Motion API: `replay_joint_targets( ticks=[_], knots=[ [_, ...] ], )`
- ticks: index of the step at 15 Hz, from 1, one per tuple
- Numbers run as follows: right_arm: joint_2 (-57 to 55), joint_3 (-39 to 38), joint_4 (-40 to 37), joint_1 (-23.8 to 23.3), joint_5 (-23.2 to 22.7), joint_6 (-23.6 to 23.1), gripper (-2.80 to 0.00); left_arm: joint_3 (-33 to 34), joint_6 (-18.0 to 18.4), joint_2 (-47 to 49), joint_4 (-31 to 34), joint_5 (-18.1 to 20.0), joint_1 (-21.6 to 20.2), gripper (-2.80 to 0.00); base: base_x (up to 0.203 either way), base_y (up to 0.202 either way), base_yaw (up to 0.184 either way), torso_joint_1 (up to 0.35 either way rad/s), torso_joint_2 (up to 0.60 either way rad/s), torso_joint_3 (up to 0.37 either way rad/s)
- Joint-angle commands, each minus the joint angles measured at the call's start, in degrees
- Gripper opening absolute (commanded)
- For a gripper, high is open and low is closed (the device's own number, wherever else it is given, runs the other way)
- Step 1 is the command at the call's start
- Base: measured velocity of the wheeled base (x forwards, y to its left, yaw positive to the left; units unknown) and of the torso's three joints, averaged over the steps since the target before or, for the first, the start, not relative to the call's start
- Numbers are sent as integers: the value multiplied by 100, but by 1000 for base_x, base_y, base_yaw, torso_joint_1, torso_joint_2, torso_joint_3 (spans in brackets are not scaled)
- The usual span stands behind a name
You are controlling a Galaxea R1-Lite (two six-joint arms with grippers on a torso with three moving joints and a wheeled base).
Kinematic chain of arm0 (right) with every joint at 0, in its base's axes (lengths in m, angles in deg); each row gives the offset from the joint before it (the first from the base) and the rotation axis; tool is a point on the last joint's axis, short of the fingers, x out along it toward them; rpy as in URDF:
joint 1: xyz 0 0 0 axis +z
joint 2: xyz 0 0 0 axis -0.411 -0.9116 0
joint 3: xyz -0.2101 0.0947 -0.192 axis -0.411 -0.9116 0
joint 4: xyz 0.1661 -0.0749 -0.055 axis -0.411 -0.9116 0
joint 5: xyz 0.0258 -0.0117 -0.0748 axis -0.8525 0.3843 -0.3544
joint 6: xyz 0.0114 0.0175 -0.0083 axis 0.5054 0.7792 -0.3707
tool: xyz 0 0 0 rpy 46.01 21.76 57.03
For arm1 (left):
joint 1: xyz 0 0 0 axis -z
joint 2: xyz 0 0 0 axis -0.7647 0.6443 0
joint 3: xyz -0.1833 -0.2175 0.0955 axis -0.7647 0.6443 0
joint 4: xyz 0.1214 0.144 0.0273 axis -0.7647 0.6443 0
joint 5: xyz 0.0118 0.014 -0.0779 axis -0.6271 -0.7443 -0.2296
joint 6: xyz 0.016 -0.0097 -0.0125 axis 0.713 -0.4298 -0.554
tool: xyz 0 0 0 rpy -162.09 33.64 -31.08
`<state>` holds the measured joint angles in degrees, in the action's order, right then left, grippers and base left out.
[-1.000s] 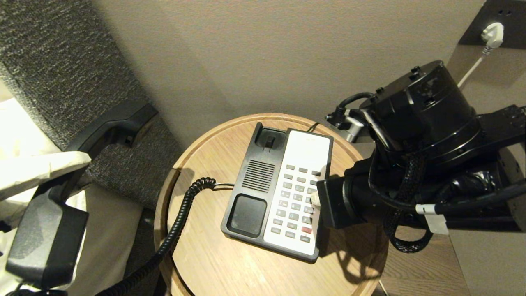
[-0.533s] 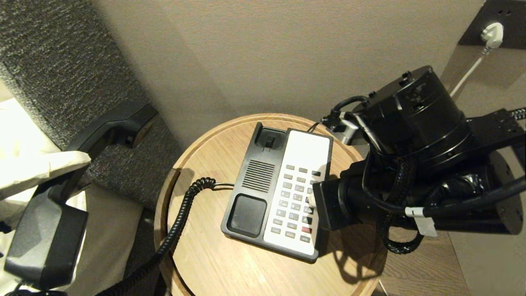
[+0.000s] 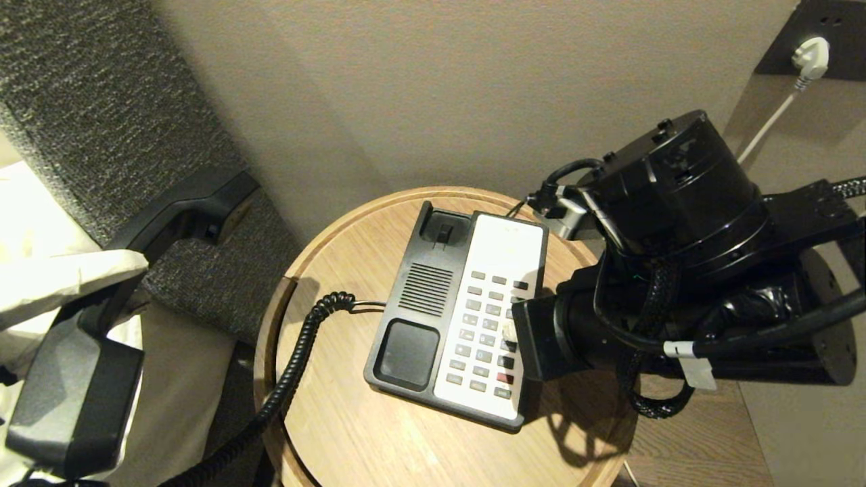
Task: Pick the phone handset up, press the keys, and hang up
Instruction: Dial the number
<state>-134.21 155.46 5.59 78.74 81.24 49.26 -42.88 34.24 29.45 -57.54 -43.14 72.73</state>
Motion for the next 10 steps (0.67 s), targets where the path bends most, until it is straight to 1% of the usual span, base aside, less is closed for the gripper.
replay_joint_targets(
  ticks=[1,4,7,10],
  knots=[
    [74,35,-2,53,8,24,-280,1,-33,-2,-3,5,1,-280,0,0,0,0,0,0],
    [140,44,-6,244,-7,64,-280,9,-37,-2,-3,5,1,-280,0,0,0,0,0,0],
    [178,-17,-37,503,-158,253,-280,9,-37,-2,-3,13,1,-280,0,0,0,0,0,0],
    [173,-141,-64,503,-138,236,-280,49,-37,-11,2,8,1,-280,0,0,0,0,0,0]
  ],
)
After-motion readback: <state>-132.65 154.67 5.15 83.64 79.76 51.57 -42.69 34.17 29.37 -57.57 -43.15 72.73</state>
